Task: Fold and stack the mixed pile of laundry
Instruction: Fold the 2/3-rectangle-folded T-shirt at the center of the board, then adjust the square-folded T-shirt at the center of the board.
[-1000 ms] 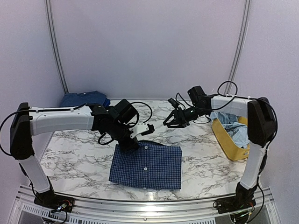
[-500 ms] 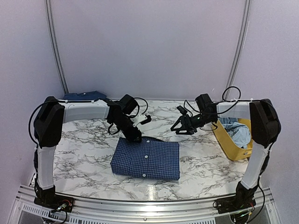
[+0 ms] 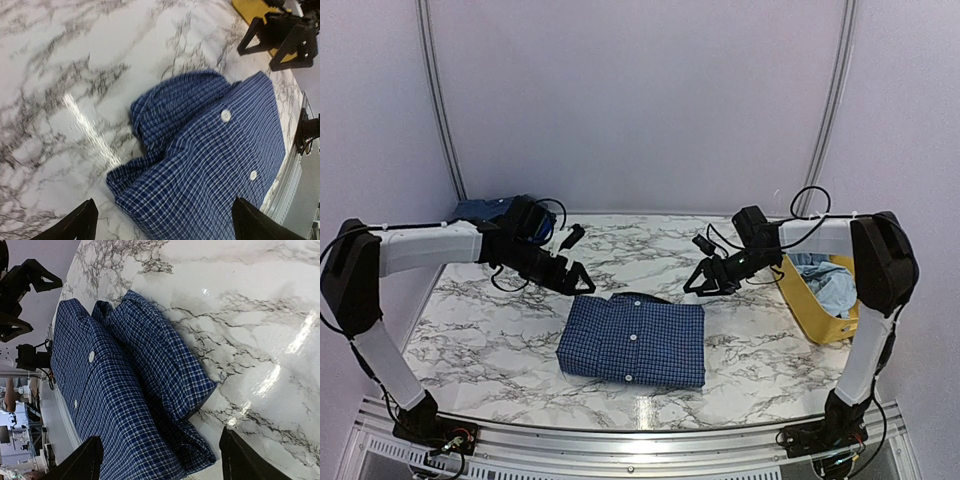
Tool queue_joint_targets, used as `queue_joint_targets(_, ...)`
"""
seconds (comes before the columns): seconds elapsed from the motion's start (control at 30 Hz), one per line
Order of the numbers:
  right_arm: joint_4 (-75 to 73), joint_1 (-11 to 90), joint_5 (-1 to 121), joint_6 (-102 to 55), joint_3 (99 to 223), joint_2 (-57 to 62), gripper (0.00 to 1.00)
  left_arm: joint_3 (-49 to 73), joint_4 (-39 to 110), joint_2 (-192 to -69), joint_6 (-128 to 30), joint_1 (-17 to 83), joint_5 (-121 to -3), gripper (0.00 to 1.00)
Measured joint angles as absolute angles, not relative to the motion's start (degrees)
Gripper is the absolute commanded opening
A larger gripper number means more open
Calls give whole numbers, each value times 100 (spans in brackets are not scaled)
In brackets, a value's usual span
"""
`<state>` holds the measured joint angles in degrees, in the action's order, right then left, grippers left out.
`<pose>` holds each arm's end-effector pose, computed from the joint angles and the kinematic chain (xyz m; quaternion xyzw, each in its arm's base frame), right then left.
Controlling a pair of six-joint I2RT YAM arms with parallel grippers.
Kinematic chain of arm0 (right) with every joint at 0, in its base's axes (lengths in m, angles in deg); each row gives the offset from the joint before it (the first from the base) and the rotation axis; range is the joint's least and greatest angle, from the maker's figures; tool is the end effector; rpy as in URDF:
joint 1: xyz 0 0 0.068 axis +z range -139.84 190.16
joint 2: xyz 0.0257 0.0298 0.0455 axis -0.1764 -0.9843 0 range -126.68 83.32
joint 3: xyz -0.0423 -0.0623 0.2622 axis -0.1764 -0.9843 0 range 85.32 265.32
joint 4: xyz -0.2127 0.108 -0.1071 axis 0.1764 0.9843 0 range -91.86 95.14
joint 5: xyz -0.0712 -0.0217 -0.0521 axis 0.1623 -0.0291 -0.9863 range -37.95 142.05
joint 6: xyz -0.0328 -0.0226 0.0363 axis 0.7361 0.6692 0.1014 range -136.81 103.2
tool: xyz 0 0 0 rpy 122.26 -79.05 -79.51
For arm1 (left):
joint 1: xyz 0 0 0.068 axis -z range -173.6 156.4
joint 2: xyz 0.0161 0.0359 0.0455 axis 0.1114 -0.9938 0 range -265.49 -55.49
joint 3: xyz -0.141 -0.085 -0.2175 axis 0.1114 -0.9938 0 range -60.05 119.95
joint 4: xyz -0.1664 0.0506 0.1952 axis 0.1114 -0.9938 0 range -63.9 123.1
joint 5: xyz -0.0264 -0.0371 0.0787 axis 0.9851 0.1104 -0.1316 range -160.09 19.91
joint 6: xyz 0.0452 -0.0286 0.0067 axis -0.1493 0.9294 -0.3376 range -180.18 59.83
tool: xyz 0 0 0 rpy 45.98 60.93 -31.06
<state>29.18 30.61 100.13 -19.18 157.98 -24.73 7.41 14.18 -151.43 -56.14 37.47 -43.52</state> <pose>0.3425 0.1560 0.1819 -0.2225 0.8699 0.4278 0.1039 0.3026 -0.2009 0.2340 0.2931 0.8621 -0.3107 0.2725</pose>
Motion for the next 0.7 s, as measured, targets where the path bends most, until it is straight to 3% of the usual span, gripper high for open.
queue_joint_targets(0.1,2969,3262,9899,-1841,15792,-2473,73,223,1694,-15254,-5243,3755,-4190,86)
queue_joint_targets(0.17,3012,3363,9816,-1808,15772,-2473,65,11,1855,-15383,-5046,3751,-4105,79)
queue_joint_targets(0.3,3047,3439,9724,-1730,15693,-2475,46,-240,2325,-15536,-4712,3747,-3891,66)
queue_joint_targets(0.5,3163,3439,9578,-1612,15656,-2475,18,-382,3088,-15552,-4277,3747,-3574,31)
queue_joint_targets(0.57,3205,3439,9556,-1588,15656,-2475,3,-387,3278,-15552,-4191,3747,-3484,22)
queue_joint_targets(0.7,3307,3439,9528,-1546,15656,-2473,1,-391,3481,-15549,-4078,3747,-3307,18)
